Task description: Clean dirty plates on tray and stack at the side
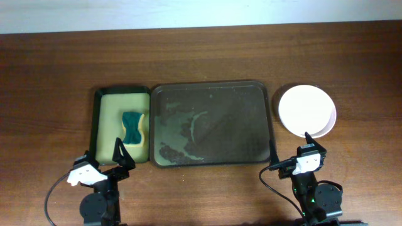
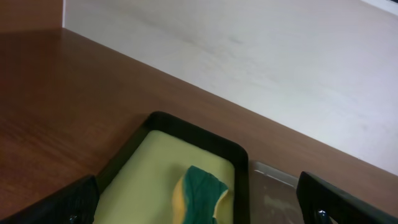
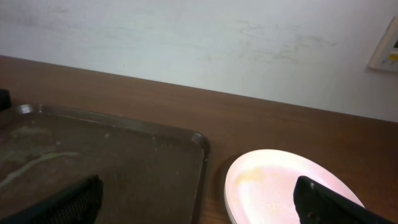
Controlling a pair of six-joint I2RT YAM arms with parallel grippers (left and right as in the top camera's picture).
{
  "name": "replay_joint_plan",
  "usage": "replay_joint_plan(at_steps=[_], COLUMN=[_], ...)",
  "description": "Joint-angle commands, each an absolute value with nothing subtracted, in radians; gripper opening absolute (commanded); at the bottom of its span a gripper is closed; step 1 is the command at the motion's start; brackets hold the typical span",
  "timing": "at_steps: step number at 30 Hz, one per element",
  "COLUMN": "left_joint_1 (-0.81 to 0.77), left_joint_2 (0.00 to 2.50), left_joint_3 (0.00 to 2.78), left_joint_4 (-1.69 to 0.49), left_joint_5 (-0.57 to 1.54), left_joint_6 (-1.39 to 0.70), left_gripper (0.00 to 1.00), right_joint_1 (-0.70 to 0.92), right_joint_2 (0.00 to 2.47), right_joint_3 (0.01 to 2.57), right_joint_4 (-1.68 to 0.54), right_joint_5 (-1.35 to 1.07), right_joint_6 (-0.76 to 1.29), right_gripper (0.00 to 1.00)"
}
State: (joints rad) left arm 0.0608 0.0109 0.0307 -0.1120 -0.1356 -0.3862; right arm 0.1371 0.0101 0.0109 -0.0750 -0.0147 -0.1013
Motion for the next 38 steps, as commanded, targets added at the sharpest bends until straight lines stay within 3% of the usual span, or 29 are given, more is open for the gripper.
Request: replay_joint_plan(at_steps=[1, 4, 38], left_joint_1=[0.009, 0.000, 0.001], left_joint_2=[0.006, 0.005, 0.006], left_joint_3=[0.030, 0.030, 0.030], left_joint_4=[-0.117, -0.125, -0.125], left_joint_5=[-0.127, 0.009, 0.012], left_joint_6=[-0.233, -0.081, -0.081], left_gripper=[0.99, 1.00, 1.00], right_joint_1=[0.130, 0.130, 0.130], right_joint_2=[0.004, 0.004, 0.004], right_joint_3=[0.006, 0.006, 0.006], right_joint_4=[-0.079, -0.079, -0.079], right_joint_5=[-0.006, -0.006, -0.006], right_joint_6=[-0.101, -0.101, -0.101], right_gripper=[0.98, 0.98, 0.98])
